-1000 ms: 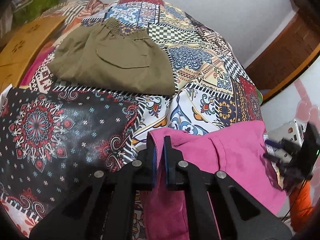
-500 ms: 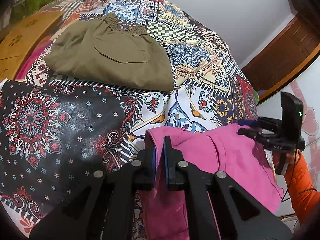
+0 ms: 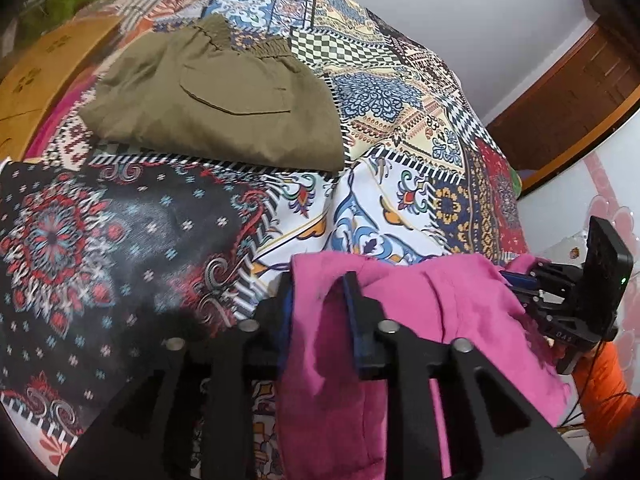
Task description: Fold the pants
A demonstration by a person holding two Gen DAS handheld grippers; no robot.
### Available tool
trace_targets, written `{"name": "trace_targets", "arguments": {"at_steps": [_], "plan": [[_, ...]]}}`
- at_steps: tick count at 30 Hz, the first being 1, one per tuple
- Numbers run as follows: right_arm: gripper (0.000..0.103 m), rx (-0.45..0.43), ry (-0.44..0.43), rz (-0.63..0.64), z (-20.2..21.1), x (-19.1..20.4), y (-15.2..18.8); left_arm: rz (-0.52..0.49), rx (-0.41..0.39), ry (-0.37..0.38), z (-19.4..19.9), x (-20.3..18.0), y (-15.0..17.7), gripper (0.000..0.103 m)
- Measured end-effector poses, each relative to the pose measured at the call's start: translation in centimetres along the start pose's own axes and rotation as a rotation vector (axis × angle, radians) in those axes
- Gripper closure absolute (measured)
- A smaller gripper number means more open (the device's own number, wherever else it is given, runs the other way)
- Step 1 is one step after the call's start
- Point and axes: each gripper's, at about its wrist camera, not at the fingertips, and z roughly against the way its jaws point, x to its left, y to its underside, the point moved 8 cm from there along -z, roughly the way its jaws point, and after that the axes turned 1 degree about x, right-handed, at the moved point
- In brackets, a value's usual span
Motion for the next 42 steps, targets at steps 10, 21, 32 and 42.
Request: {"name": "trace_targets", "arguments": {"at_steps": [10, 21, 32, 42], "plan": [[0.091, -0.018, 0.057, -0.046, -1.1, -2.4, -1.0, 0.056, -0.014, 0.044, -1.3, 0.4, -0.7, 0.091], [0.098, -0.085, 0.141, -0.034, -0.6, -2.9, -1.4, 0.113, -0.119, -0.008, 1.5, 1.8, -1.4, 0.096], [0.096, -0.100, 0.226, -0.040, 2.6, -3.7, -0.5, 0.127, -0.087, -0.114, 1.9, 4.1, -1.0, 0.092], [0.087, -0.065, 0.084, -0.055, 2.9, 0.9, 2.4, 0.021, -0.177, -0.186, 6.1, 2.1, -0.1, 0.051]]}}
